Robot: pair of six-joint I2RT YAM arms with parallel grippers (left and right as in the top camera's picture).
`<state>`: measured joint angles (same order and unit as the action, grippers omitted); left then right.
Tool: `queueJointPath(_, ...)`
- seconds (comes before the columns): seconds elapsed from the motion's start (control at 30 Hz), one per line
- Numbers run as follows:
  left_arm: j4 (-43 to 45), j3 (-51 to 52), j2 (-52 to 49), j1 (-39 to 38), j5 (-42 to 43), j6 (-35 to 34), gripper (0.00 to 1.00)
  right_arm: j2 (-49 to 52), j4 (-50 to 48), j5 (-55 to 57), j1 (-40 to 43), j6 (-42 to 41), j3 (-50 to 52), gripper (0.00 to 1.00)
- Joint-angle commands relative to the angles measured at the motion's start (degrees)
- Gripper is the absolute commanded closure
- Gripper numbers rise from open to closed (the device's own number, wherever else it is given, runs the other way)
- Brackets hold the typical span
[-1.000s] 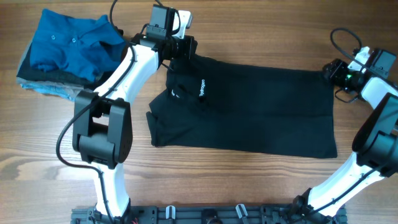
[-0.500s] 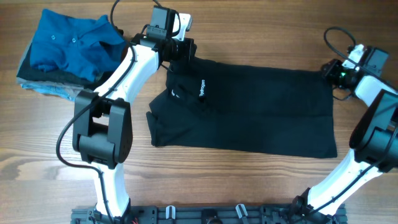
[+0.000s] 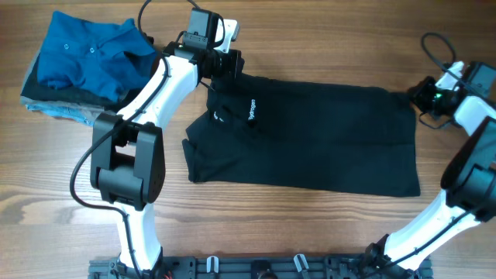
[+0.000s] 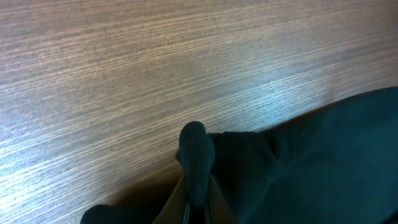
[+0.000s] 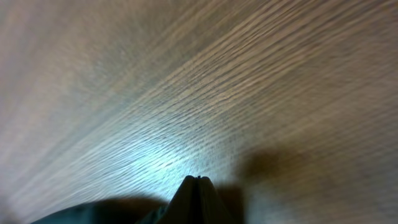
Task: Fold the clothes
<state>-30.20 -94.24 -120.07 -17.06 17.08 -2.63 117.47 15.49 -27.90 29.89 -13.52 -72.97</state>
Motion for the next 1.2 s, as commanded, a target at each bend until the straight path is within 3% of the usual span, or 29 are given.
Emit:
queueJointPath(0.0, -1.01, -0.24, 3.61, -0.2, -2.97, 0.92, 0.96, -4.76, 0.39, -2.84, 1.38, -1.57, -0.66, 0.96)
queueJointPath(0.2, -3.85, -0.24, 5.49, -0.17, -3.65, 0.92, 0.96, -5.62, 3.87, -7.85, 2.84, 1.99, -0.63, 0.96)
queueJointPath(0.5, -18.18, -0.22, 7.41, -0.15, -3.67, 0.92, 0.96, -10.71, 21.51, -12.2, 6.43, 2.78, -0.63, 0.96)
queueJointPath(0.67, -24.35, -0.22, 7.34, -0.15, -3.65, 0.92, 0.96, -15.74, 30.51, -1.53, 9.31, -4.24, -0.63, 0.96)
queueJointPath(0.8, -28.72, -0.11, 7.34, -0.15, -3.65, 0.9, 0.96, -17.16, 34.73, 5.01, 10.27, -4.59, -0.63, 0.96)
queueJointPath(1.17, -35.74, 2.78, 7.34, -0.59, -3.56, 0.87, 0.96, -17.11, 38.8, 15.87, 10.27, -7.61, -0.63, 0.96)
